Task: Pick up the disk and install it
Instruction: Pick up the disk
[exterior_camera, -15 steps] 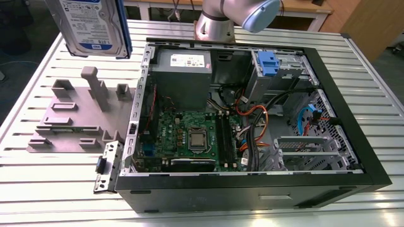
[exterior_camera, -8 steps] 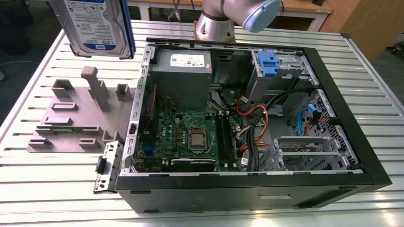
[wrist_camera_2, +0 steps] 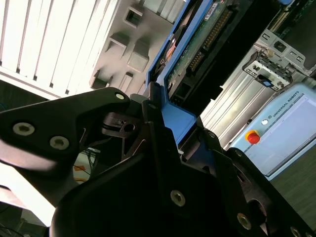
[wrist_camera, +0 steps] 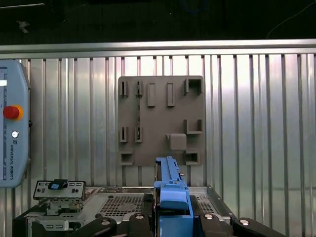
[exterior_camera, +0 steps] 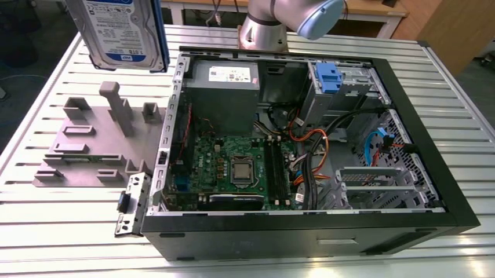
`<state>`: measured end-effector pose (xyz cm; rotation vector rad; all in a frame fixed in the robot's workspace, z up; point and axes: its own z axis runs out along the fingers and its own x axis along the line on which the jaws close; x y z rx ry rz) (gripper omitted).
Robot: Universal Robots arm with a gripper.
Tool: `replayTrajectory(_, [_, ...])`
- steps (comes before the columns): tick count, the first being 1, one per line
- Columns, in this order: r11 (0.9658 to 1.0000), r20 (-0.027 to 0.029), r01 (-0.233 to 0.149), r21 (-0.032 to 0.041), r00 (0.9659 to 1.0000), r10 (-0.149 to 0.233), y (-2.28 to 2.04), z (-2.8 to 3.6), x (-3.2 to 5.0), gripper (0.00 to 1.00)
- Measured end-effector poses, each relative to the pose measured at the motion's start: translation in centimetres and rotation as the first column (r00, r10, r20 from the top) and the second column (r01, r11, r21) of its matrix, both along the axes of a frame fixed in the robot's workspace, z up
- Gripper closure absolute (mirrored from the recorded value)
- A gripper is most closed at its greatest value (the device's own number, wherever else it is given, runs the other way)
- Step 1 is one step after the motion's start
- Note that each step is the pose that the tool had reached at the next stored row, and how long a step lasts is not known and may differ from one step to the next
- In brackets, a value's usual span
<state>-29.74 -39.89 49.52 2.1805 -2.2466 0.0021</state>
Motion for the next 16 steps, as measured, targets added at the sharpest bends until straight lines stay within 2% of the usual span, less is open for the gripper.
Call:
replayTrajectory(10, [1.0, -0.0001, 0.0, -0.0001, 1.0, 0.0, -0.22, 0.0, 0.19, 0.64])
replayTrajectory(16, [1.0, -0.0001, 0.0, -0.0001, 1.0, 0.0, -0.57, 0.0, 0.19, 0.64])
